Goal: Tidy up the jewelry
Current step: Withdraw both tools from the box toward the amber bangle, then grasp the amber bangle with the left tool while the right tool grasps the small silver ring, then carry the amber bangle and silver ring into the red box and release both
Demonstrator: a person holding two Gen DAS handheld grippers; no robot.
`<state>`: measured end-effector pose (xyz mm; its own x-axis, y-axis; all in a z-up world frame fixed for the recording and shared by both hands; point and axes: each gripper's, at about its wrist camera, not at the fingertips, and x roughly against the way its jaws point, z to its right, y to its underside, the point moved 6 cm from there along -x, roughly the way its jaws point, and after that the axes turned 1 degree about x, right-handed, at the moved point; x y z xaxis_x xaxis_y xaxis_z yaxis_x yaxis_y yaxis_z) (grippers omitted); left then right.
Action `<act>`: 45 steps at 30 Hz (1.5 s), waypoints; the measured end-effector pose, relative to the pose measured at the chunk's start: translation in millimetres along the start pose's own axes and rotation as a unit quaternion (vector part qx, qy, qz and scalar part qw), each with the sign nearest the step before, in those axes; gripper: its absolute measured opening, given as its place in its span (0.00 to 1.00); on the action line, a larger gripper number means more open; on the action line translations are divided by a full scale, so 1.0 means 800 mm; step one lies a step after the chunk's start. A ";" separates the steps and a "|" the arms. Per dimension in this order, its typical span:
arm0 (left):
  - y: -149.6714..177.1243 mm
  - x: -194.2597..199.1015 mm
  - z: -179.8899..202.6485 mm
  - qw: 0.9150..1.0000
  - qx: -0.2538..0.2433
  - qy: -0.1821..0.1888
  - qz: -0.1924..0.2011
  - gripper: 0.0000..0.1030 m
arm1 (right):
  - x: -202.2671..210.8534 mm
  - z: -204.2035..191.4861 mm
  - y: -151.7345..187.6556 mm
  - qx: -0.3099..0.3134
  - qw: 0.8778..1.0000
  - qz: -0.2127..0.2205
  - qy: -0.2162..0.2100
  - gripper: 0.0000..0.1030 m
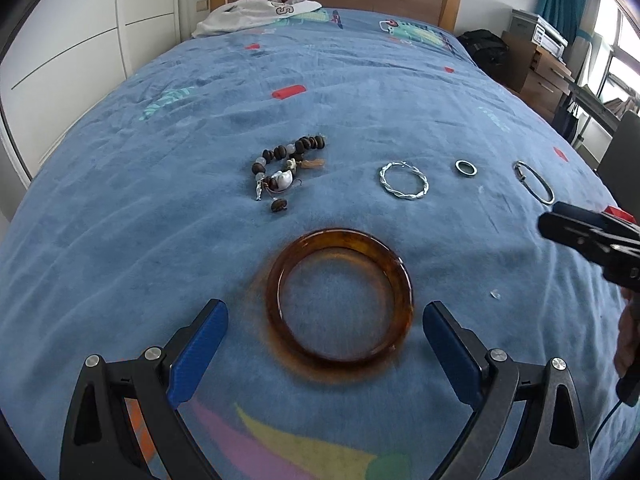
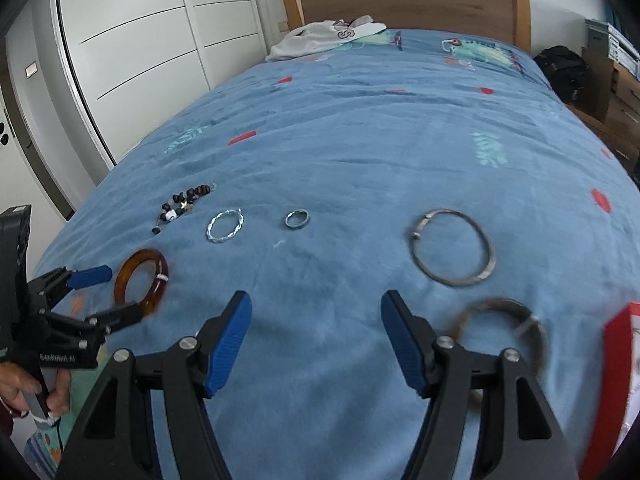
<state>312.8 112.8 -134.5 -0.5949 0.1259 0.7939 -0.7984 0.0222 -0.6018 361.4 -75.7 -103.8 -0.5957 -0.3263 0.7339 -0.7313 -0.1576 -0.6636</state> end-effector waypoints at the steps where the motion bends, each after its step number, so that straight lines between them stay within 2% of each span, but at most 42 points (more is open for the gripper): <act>1: 0.000 -0.004 0.000 1.000 -0.001 0.000 0.000 0.92 | -0.009 -0.001 0.000 0.001 1.000 -0.001 0.000 0.63; 5: 0.001 -0.016 -0.003 1.000 0.002 0.004 0.008 0.85 | -0.034 -0.003 -0.002 0.000 1.000 0.000 0.000 0.55; 9: 0.000 -0.017 -0.009 1.000 0.009 0.006 0.022 0.71 | -0.054 -0.003 -0.015 -0.002 1.000 0.009 -0.007 0.52; 15: -0.005 -0.015 -0.015 0.999 0.020 0.013 0.032 0.71 | -0.078 -0.010 -0.043 0.011 1.000 0.010 -0.020 0.48; 18: -0.005 -0.014 -0.017 0.999 0.024 0.017 0.034 0.71 | -0.091 -0.014 -0.051 0.016 1.000 0.002 -0.018 0.41; 21: -0.006 -0.013 -0.018 0.999 0.028 0.020 0.036 0.71 | -0.100 -0.015 -0.052 0.019 1.000 -0.003 -0.010 0.32; 23: -0.006 -0.012 -0.017 0.999 0.027 0.018 0.037 0.70 | -0.102 -0.013 -0.053 0.017 1.000 -0.005 -0.004 0.19; 27: -0.007 -0.007 -0.017 0.999 0.030 0.017 0.037 0.70 | -0.100 -0.015 -0.054 0.021 1.000 -0.006 -0.001 0.19; 32: -0.011 0.010 -0.018 0.998 0.039 0.018 0.040 0.70 | -0.073 -0.019 -0.051 0.019 1.000 0.004 -0.014 0.19; 36: -0.013 0.035 -0.006 0.998 0.031 0.018 0.046 0.70 | -0.028 -0.021 -0.039 0.015 1.000 0.013 -0.019 0.19; 40: -0.016 0.066 0.021 0.998 0.016 0.024 0.053 0.70 | 0.033 -0.010 -0.022 0.001 1.000 0.026 -0.013 0.19; 45: -0.022 0.098 0.078 0.997 -0.010 0.053 0.061 0.70 | 0.117 0.026 0.001 -0.019 0.999 0.044 0.016 0.19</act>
<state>274.4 60.7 -56.4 -0.6736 0.2329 0.7014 -0.7178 0.0199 -0.6959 312.0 -125.9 -38.5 -0.6676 -0.3078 0.6779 -0.6875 -0.0945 -0.7200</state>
